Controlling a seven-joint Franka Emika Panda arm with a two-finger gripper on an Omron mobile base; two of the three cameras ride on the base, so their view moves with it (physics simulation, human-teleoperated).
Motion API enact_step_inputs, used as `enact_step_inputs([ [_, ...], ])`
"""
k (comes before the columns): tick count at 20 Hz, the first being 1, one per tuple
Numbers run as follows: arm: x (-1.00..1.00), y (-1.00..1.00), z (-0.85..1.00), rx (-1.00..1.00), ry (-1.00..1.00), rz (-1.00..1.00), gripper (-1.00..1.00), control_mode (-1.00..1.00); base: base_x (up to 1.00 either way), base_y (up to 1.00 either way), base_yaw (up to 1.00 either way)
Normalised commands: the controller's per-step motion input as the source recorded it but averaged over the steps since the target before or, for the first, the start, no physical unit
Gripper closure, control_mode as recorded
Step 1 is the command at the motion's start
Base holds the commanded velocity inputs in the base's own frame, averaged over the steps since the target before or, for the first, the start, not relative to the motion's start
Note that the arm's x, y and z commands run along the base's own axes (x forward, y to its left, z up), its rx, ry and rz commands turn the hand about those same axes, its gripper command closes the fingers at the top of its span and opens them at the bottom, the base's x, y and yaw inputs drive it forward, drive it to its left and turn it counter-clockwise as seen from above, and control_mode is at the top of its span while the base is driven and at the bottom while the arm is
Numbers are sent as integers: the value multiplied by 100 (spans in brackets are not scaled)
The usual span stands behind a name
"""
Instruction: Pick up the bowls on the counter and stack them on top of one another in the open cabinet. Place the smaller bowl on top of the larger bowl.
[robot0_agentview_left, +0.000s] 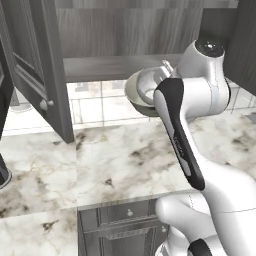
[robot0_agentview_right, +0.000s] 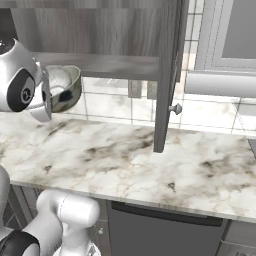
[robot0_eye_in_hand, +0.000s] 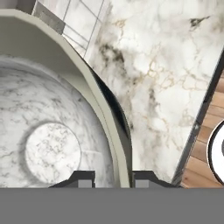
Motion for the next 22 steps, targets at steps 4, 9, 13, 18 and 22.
enact_step_inputs([
  [4,14,-6,31,0,-8,-1,100,-100,0,0,0],
  [9,15,-16,22,1,-10,0,100,-100,0,0,0],
  [13,21,-16,19,2,-10,0,100,-100,0,0,0],
  [18,32,-11,18,1,-8,0,100,-100,0,0,0],
  [22,41,-4,18,0,-3,0,100,-100,0,0,0],
])
